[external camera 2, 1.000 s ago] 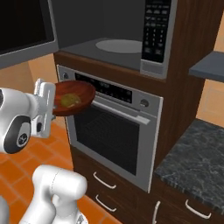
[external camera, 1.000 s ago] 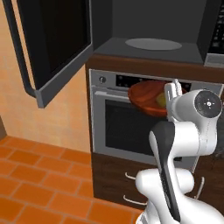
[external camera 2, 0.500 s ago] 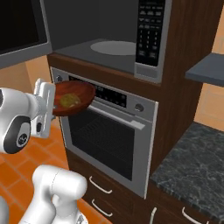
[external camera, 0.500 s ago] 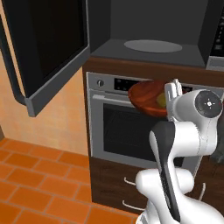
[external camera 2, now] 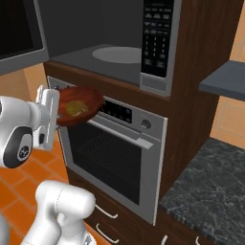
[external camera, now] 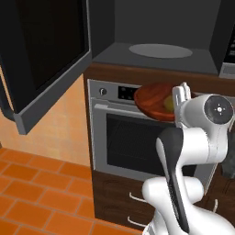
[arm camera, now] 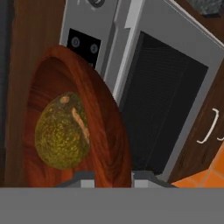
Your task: Pick the avocado from the sink and place it in the bowl. Then pick the bowl and place it in the microwave. Then close the microwave door and press the start button.
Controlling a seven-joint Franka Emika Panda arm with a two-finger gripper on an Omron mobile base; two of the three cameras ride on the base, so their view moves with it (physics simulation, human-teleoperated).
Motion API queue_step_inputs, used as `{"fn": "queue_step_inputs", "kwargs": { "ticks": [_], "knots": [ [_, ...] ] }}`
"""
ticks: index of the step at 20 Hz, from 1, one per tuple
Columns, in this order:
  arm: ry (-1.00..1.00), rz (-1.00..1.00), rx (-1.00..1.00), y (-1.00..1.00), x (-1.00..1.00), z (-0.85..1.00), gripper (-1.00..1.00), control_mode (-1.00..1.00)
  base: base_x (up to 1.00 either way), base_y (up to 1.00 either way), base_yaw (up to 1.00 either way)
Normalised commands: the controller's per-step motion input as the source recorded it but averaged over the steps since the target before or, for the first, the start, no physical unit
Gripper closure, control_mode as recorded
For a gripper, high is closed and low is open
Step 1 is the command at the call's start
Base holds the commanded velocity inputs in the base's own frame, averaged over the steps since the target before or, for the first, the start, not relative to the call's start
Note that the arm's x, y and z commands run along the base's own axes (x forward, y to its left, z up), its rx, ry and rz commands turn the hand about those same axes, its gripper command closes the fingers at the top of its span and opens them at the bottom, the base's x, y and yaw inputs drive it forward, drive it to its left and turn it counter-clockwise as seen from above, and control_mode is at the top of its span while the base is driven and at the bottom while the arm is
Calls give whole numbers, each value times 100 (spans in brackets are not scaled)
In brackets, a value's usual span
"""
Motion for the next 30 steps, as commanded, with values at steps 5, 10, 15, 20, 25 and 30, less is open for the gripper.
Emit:
{"fn": "queue_step_inputs", "kwargs": {
  "ticks": [5, 10, 15, 20, 25, 30],
  "knots": [
    [-28, 3, 0, 16, -14, 56, 100, -100, 0, 0, 0],
    [-25, 7, 3, -11, 1, 90, 100, -100, 0, 0, 0],
    [-10, 0, 1, -13, 37, 58, 100, -100, 0, 0, 0],
    [9, 0, 2, -13, 55, 40, 100, -100, 0, 0, 0],
    [5, 0, 1, -22, 66, 11, 100, -100, 0, 0, 0],
    [4, 0, 1, -32, 72, 0, 100, -100, 0, 0, 0]
  ]
}}
